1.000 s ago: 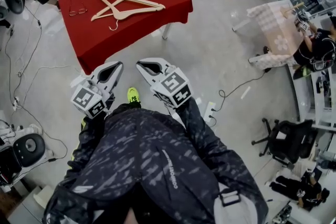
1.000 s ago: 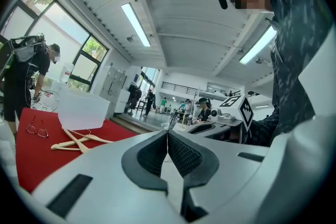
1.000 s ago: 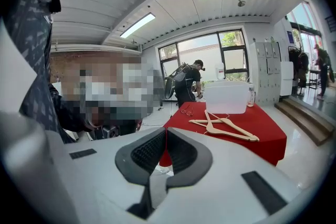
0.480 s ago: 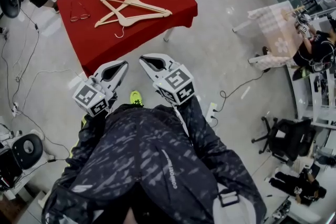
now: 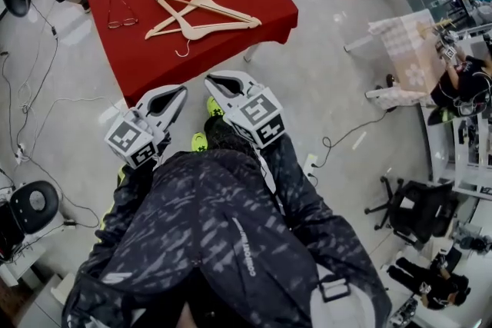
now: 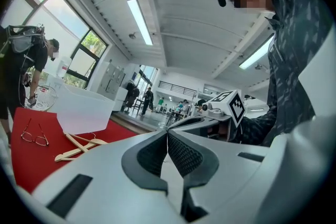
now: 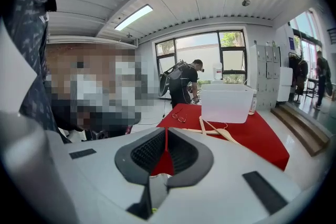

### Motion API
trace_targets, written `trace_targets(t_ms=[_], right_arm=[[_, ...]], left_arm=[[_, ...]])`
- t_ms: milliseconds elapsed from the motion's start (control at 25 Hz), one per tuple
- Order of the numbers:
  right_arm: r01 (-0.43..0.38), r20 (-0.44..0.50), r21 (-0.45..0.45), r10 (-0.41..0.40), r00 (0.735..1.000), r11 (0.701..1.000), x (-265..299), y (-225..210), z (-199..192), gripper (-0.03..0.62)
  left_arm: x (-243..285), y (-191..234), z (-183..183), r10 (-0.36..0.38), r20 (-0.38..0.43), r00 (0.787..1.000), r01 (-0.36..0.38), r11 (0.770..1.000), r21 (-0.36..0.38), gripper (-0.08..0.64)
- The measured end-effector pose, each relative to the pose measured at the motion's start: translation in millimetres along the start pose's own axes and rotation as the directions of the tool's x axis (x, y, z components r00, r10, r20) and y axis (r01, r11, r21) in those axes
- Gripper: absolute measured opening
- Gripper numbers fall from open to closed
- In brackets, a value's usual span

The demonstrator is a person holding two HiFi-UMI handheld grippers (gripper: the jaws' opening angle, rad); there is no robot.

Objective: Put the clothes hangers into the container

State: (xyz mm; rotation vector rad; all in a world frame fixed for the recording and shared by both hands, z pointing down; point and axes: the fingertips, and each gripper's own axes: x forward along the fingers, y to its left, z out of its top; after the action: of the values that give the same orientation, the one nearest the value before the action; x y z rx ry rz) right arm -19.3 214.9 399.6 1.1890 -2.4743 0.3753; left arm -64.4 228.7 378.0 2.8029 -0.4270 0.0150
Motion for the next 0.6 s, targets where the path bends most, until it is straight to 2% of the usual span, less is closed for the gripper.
trace_targets(t_ms=[240, 600], right_arm=[[-0.049, -0.012, -0.017, 0.048, 0.999, 0.999, 25, -16, 8, 0.017], [-0.104, -0.057, -0.022, 0.103, 0.993, 0.994, 85, -69, 17, 0.018]], left_arm=[[2, 27, 4, 0.053, 0.005, 0.999, -0.053, 0.998, -0.02, 0.012], [35, 94, 10, 0.094, 0.014, 0.995, -0.094, 0.995, -0.029, 0.012]])
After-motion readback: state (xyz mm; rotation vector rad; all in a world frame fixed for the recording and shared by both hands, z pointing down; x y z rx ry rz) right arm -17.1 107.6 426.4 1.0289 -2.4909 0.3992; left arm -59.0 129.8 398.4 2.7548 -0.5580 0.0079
